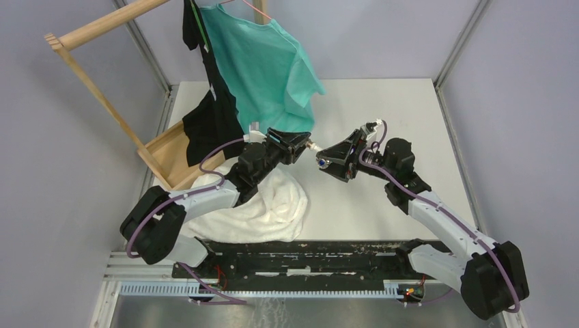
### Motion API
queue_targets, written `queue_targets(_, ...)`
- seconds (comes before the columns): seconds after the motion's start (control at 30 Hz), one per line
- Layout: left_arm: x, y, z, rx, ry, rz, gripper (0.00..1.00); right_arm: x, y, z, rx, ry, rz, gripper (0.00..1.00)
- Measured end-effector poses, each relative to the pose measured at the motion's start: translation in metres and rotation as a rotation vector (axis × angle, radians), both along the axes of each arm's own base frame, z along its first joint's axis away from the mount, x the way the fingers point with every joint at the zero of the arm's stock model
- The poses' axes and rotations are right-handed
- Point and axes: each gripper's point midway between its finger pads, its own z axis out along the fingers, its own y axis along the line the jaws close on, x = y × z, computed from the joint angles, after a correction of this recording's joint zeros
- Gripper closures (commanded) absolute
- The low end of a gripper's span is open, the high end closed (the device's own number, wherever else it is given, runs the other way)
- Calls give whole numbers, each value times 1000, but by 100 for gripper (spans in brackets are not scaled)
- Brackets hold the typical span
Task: Install the water faucets
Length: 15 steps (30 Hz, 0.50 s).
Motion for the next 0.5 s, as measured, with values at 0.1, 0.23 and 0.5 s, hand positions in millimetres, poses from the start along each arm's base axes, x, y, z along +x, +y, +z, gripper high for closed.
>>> queue_targets(0.1, 1, 1, -2, 5, 7, 2, 97, -1, 1, -2, -2, 8, 12, 16)
queue_targets(0.23, 1, 1, -2, 6, 7, 2, 97, -1, 2, -2, -1, 9, 21, 16)
queue_targets(0.5, 1, 3, -5, 7, 12, 7, 97, 0, 4, 19, 15, -40, 30, 16)
